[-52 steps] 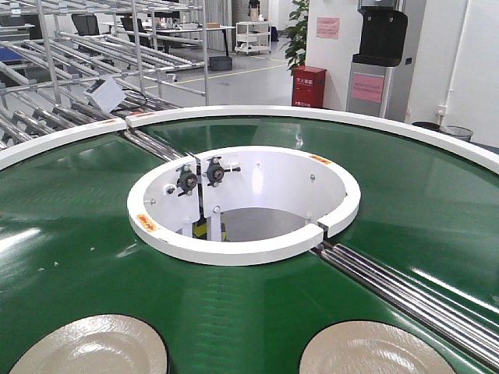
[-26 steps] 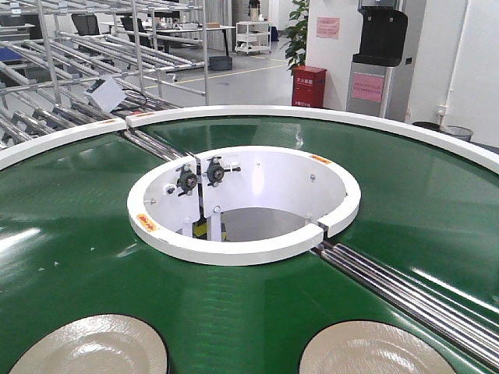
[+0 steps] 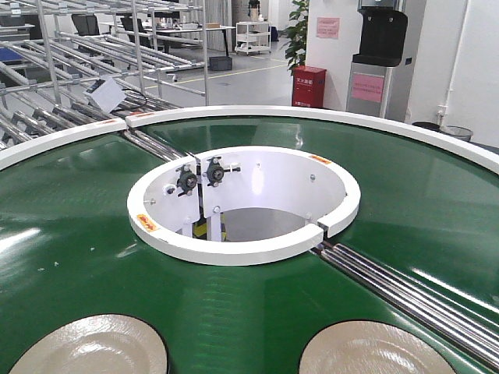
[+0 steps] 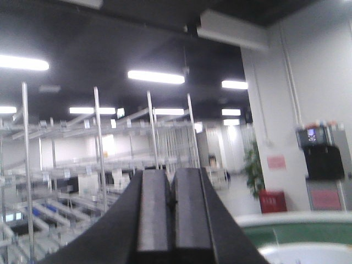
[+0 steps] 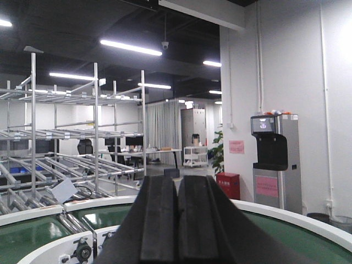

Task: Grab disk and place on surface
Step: 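Move both grippers toward the two cream plates on the green conveyor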

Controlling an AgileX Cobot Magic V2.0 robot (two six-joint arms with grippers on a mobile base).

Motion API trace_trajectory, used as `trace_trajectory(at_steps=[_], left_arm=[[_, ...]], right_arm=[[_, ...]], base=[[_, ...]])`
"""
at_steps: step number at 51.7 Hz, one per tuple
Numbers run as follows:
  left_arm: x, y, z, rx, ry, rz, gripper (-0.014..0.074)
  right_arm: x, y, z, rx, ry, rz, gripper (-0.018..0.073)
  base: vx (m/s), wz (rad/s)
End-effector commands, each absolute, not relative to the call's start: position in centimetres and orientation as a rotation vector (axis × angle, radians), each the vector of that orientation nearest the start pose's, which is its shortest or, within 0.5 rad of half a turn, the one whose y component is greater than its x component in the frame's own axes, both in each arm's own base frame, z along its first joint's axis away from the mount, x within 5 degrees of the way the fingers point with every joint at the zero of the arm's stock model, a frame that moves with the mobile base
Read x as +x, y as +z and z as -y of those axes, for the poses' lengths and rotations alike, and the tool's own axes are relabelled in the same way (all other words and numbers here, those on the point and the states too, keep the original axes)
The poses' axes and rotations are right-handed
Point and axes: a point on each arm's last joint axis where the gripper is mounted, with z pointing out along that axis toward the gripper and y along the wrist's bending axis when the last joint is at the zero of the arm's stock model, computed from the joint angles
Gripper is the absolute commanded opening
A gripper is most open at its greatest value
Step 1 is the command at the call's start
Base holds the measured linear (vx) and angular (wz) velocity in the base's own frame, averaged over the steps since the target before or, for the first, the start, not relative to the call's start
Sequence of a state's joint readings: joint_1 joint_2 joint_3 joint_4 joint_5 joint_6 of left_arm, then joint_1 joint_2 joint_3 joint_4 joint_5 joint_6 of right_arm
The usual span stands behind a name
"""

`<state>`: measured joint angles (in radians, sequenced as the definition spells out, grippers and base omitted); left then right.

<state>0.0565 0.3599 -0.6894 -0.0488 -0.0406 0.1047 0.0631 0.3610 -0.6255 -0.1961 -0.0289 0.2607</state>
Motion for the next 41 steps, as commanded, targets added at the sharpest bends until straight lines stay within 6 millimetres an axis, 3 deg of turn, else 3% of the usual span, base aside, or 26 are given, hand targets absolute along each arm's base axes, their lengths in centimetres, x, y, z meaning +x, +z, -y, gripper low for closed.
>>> trace_trajectory(at_steps=[1,8,14,19,26,33,41], left_arm=[[8.5,44.3,-0.4,0.003,0.092,-1.181,0.0001],[12.1,44.4,-0.6,-0.005,0.08,-1.264,0.0001],[14.5,43.3,-0.7,-0.003,0.08,-1.344,0.0002],[16.0,42.6,-0.8,-0.002,0.081,-1.391,0.0005],[16.9,42.1,-0.8,-0.002,0.08,-1.423,0.0038],[17.7,41.7,-0.9,-0.001,0.08,-1.449,0.011],[18.4,41.1,-0.9,0.0,0.079,-1.489,0.0262]], right_arm=[[9.1,42.6,-0.7,-0.023,0.109,-1.188,-0.0009],[13.3,42.8,-1.1,-0.031,0.117,-1.248,-0.0009],[16.5,41.2,-1.3,-0.027,0.122,-1.355,-0.0009],[18.2,40.0,-1.4,-0.025,0.119,-1.423,-0.0006],[19.0,39.5,-1.5,-0.029,0.116,-1.452,0.0021],[19.1,39.4,-1.4,-0.028,0.115,-1.46,0.0121],[19.1,39.4,-1.4,-0.029,0.113,-1.461,0.0376]], base=[[0.0,0.0],[0.0,0.0],[0.0,0.0],[0.0,0.0],[0.0,0.0],[0.0,0.0],[0.0,0.0]])
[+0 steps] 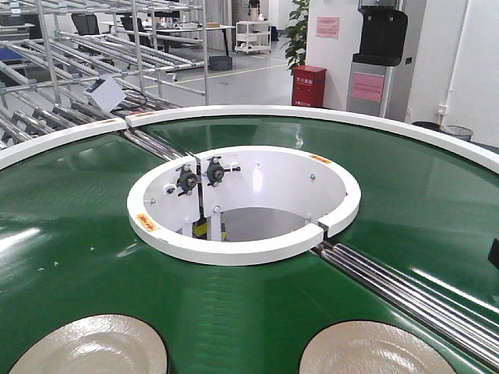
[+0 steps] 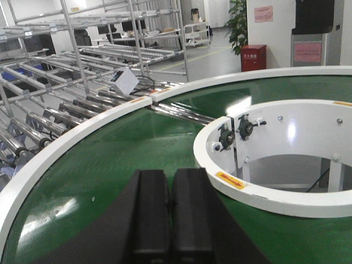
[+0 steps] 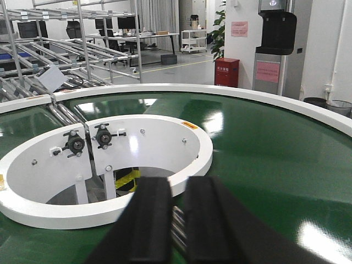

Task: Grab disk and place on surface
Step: 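Move both grippers toward the two cream plates on the green conveyor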

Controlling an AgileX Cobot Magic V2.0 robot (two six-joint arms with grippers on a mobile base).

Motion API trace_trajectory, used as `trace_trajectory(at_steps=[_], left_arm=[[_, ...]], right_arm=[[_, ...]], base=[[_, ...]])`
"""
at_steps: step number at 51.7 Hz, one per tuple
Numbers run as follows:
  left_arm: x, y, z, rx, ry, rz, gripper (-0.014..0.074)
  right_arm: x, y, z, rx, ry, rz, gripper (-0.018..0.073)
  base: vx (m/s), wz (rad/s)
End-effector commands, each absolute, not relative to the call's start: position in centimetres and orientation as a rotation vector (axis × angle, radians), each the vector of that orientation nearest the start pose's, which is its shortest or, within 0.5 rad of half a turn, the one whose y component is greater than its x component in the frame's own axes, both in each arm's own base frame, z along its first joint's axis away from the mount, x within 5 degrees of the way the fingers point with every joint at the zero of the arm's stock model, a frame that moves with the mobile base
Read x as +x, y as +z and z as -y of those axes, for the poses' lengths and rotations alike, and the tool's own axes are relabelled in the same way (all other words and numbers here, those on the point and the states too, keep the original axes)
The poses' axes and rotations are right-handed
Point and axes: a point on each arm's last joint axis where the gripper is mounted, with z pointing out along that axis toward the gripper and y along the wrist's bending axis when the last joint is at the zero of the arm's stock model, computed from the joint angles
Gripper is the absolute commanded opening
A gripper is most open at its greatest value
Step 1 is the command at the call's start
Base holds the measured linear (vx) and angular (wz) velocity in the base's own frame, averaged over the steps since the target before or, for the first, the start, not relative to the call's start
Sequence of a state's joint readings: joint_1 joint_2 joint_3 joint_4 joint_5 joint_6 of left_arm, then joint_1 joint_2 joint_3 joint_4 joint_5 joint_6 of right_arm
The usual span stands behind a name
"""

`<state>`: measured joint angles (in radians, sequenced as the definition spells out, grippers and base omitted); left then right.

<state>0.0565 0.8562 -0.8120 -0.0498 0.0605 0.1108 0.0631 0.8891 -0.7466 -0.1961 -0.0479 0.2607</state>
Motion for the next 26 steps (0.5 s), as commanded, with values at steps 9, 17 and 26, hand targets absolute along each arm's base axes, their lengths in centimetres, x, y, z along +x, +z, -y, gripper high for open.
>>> trace_trajectory(at_steps=[9,17,26], left_arm=[[18.7,40.8,-0.9,0.0,0.078,-1.506,0.0455],[18.7,40.8,-0.9,-0.012,0.065,-1.512,0.0509],[18.8,40.0,-0.8,-0.046,0.02,-1.614,0.0501]], right_arm=[[19.1,39.5,-1.5,-0.031,0.114,-1.452,0.0673],[19.1,39.5,-1.5,-0.031,0.114,-1.453,0.0727],[19.1,39.3,-1.4,-0.007,0.13,-1.472,0.069]], base=[[0.0,0.0],[0.0,0.0],[0.0,0.0]])
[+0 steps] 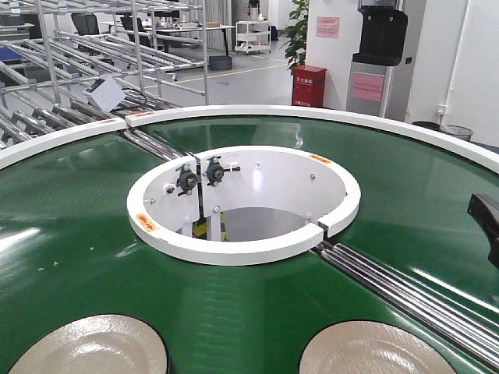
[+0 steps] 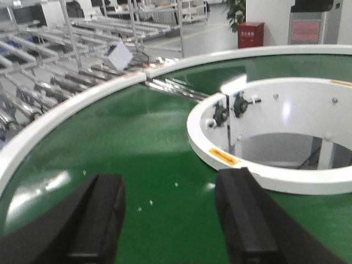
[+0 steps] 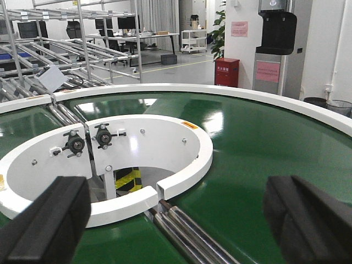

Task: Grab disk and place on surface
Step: 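Move both grippers toward the two cream plates on the green conveyor, then grasp the rim of each cream plate with left and right grippers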

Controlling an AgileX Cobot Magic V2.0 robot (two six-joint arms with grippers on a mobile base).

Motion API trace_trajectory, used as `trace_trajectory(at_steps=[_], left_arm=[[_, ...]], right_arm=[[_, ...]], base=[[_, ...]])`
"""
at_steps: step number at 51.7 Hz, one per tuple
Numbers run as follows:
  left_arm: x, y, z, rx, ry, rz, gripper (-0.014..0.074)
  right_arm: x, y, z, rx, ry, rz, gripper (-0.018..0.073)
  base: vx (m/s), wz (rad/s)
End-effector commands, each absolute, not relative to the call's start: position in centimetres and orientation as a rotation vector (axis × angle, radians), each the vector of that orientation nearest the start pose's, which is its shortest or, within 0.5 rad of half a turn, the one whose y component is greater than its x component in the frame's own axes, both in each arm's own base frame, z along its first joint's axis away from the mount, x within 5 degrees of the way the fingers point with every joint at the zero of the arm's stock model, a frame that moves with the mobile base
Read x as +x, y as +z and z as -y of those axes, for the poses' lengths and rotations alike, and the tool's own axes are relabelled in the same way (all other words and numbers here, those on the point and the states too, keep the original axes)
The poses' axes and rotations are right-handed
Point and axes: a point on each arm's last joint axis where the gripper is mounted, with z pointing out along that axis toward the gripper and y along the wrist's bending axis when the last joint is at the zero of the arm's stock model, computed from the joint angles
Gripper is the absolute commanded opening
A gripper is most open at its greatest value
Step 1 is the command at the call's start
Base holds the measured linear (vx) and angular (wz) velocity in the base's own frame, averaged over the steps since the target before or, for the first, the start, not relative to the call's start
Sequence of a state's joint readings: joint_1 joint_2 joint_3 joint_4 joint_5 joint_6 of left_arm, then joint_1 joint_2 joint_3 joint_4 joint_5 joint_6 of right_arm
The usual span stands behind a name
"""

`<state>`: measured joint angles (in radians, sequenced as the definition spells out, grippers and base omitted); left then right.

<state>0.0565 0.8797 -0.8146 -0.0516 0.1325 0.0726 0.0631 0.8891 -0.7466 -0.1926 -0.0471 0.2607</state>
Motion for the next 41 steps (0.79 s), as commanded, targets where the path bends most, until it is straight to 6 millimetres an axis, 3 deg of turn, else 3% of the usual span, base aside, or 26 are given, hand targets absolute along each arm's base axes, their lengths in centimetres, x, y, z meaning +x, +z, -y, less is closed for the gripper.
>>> trace_trajectory(at_steps=[1,10,20,29,41], left_arm=[[18.9,40.0,-0.8,-0.043,0.021,-1.635,0.0501],[21.6,40.2,-1.8,-0.075,0.041,-1.855,0.0499],[28.1,38.6,-3.9,-0.151,0.011,-2.13,0.0442],[33.2,33.4,-5.5,-0.134,-0.166,-2.405,0.0404],[36.3,26.2,-7.3,-0.116,-0.368,-2.574,0.0396]], right_arm=[[19.1,39.2,-1.4,-0.004,0.131,-1.479,0.0683],[19.2,38.6,-1.3,0.016,0.128,-1.545,0.0601],[19.2,38.5,-1.3,0.014,0.121,-1.558,0.0538],[19.2,38.4,-1.2,0.014,0.118,-1.57,0.0535],[19.2,38.2,-1.2,0.013,0.112,-1.586,0.0535]], base=[[0.0,0.0],[0.0,0.0],[0.0,0.0],[0.0,0.0],[0.0,0.0]])
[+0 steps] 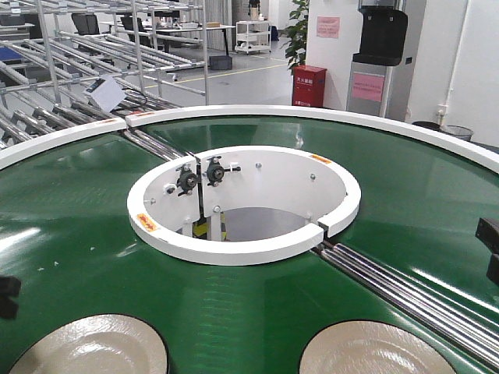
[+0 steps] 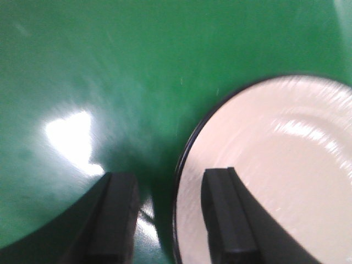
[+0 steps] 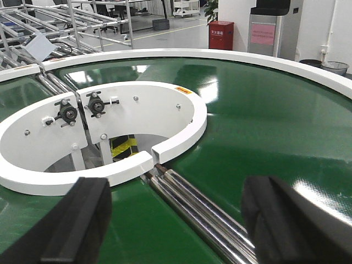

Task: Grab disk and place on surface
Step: 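Grasp the rim of each cream plate with left and right grippers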

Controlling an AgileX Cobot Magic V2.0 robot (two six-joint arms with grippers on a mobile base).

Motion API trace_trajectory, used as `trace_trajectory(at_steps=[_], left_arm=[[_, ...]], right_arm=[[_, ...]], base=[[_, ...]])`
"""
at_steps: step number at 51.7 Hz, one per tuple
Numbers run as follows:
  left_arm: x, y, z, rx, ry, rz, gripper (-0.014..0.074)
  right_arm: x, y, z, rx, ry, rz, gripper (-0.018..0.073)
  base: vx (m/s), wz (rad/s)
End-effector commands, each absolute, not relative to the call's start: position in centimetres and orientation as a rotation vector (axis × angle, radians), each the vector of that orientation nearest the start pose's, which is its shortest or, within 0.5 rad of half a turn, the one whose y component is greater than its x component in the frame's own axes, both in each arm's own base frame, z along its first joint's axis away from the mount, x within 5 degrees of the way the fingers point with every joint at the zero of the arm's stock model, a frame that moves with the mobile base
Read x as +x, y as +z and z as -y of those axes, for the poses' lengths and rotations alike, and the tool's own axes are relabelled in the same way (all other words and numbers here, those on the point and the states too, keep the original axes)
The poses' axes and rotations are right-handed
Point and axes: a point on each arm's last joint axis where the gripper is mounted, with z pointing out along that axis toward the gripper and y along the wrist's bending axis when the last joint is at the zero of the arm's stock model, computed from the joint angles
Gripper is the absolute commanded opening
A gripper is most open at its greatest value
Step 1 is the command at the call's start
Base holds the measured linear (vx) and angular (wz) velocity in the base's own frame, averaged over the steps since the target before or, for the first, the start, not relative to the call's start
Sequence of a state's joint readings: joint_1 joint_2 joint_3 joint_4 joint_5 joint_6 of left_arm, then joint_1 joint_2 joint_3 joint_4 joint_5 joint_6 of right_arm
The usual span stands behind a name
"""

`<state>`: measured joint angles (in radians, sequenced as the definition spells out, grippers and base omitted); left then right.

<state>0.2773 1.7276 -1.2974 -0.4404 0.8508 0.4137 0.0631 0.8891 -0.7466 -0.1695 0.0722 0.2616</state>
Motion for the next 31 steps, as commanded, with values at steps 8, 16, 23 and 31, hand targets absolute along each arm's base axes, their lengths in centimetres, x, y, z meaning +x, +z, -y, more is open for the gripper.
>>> trace_trajectory(at_steps=[8,16,23,31], left_arm=[[37.2,23.5,-7.3,-0.025,-0.44,-2.623,0.0396],[37.6,21.9,-6.8,0.066,-0.536,-2.641,0.0396],[38.0,21.1,-6.1,0.112,-0.673,-2.61,0.0396],[38.2,19.7,-5.5,0.122,-0.822,-2.619,0.0391]], right_arm=[[19.2,38.2,-1.2,0.013,0.111,-1.586,0.0535],[19.2,38.2,-1.2,0.013,0.111,-1.586,0.0535],[19.2,38.2,-1.2,0.009,0.108,-1.586,0.0535],[19.2,38.2,-1.2,0.009,0.108,-1.586,0.0535]], base=[[0.0,0.0],[0.0,0.0],[0.0,0.0],[0.0,0.0]])
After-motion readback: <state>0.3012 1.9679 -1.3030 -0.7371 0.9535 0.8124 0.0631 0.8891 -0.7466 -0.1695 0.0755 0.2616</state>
